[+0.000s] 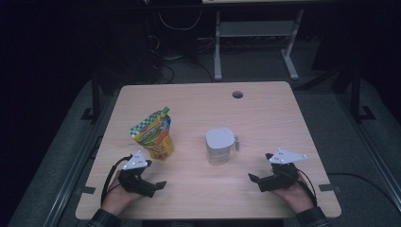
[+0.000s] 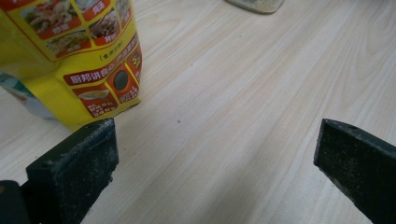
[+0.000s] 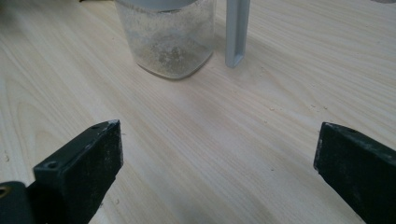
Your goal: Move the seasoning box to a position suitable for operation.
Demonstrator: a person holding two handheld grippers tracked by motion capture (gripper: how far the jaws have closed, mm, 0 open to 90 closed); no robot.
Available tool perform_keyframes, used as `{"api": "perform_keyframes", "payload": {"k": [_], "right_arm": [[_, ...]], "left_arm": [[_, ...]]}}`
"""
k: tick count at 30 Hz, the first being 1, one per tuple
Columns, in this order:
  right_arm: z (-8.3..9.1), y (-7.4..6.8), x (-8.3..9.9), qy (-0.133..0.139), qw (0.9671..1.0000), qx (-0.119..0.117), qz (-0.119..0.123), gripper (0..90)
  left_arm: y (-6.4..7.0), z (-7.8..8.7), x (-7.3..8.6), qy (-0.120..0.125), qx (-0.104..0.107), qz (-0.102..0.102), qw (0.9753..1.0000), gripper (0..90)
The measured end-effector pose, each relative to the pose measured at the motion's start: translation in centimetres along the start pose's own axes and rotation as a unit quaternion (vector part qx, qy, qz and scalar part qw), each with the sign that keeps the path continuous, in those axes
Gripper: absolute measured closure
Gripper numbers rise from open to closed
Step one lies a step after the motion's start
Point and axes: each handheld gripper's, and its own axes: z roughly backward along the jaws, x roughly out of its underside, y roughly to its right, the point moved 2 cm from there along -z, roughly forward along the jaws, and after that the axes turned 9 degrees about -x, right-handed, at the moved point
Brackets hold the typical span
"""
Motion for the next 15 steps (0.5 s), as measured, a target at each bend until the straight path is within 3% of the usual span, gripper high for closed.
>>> {"api": "perform_keyframes", "payload": {"k": [5, 15], "right_arm": [[-0.22, 0.0, -0.23, 0.003, 1.0, -0.003, -0.005, 1.0], [-0.62, 0.17, -0.7, 0.009, 0.9996, -0.028, -0.005, 11.9]], "left_arm": [[0.08, 0.09, -0.15, 0.003, -0.001, -0.001, 1.0, 0.0], [0.21, 0.01, -0.28, 0.005, 0.005, 0.0, 1.0, 0.0]]}}
